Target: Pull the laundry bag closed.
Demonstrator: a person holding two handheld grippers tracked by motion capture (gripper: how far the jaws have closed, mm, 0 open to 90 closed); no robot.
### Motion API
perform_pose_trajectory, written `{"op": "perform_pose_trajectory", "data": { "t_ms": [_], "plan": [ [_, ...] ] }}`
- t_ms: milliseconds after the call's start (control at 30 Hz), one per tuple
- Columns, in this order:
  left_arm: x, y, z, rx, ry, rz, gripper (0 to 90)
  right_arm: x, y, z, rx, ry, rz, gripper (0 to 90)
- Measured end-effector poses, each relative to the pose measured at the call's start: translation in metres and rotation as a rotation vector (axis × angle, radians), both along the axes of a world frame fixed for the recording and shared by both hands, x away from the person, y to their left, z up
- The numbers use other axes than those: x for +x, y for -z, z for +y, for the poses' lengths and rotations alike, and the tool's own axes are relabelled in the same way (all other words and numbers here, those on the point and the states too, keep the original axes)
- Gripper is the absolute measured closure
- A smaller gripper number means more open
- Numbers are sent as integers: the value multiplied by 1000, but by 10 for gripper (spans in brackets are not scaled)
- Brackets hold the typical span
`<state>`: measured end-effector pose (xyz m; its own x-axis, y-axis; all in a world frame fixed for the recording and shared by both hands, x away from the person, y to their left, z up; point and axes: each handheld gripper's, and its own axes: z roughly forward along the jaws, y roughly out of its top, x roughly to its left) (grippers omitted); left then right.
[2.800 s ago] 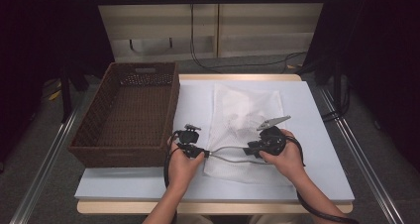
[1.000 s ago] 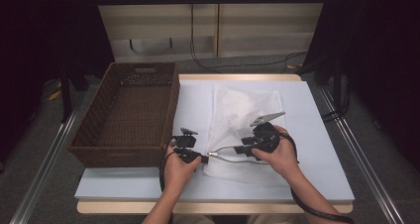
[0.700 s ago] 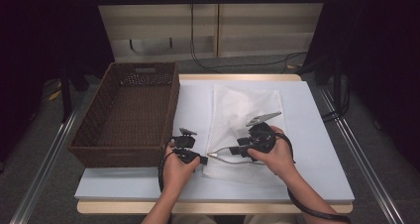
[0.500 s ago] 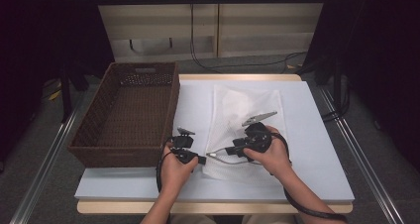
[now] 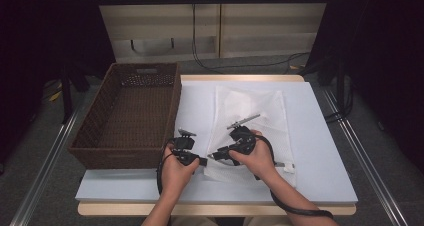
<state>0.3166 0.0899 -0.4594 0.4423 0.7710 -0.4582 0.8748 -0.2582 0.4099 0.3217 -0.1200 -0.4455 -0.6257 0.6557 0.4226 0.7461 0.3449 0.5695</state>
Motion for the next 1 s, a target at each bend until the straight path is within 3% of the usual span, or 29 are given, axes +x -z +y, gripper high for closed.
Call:
{"op": "perform_pose_trajectory", "data": {
  "t_ms": [100,267,500,567,1000],
  "plan": [
    [-1,-1,-1,-11,-13,1,900,1,4,2,-4,18,19,672],
    [0,-3,1,-3,10,-6,900,3,9,-1,-4,51,56,693],
    [-1,-3,1,-6,9,-4,900,6,16,1,5,62,84,698],
    [-1,-3,1,-7,9,-4,900,6,16,3,26,62,82,705],
    [-2,-4,0,-28,5,-1,900,9,10,12,21,55,75,780]
  ]
}}
